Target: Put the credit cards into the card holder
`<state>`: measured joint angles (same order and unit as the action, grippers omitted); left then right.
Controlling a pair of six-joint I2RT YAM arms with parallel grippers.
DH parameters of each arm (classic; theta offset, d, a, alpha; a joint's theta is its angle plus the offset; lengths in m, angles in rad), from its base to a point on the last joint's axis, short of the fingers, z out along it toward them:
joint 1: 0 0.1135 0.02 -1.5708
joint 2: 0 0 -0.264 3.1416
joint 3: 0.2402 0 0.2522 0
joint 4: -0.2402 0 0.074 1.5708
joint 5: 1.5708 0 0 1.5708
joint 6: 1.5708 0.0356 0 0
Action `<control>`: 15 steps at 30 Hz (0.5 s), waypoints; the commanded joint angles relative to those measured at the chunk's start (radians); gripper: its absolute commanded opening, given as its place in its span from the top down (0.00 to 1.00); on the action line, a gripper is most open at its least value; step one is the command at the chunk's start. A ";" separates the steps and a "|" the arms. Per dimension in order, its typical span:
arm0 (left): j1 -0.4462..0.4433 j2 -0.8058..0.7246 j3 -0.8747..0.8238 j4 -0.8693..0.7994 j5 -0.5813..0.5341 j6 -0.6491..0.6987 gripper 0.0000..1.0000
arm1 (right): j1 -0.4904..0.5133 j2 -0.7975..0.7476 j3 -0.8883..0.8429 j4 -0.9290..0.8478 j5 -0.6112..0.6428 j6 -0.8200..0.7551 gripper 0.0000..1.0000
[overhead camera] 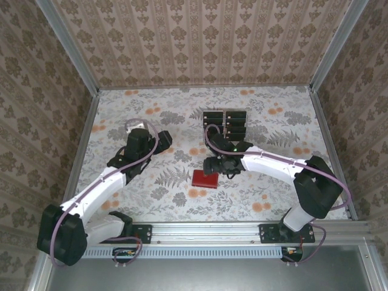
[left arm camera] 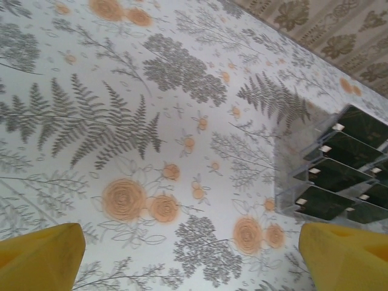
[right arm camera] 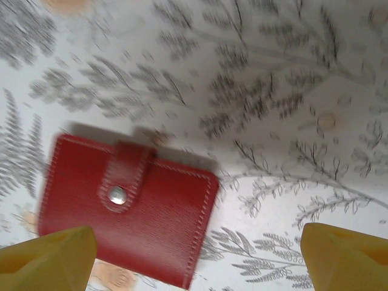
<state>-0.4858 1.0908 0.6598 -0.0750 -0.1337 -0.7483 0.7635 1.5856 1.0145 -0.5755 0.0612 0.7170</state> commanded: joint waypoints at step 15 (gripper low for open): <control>0.062 -0.022 0.052 -0.118 -0.008 -0.029 0.00 | 0.141 0.114 -0.082 0.282 -0.173 0.258 0.12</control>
<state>-0.4561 1.0733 0.6601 -0.1410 -0.2043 -0.7578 0.8845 1.6691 0.9302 -0.3912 -0.0338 0.8913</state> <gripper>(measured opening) 0.997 0.884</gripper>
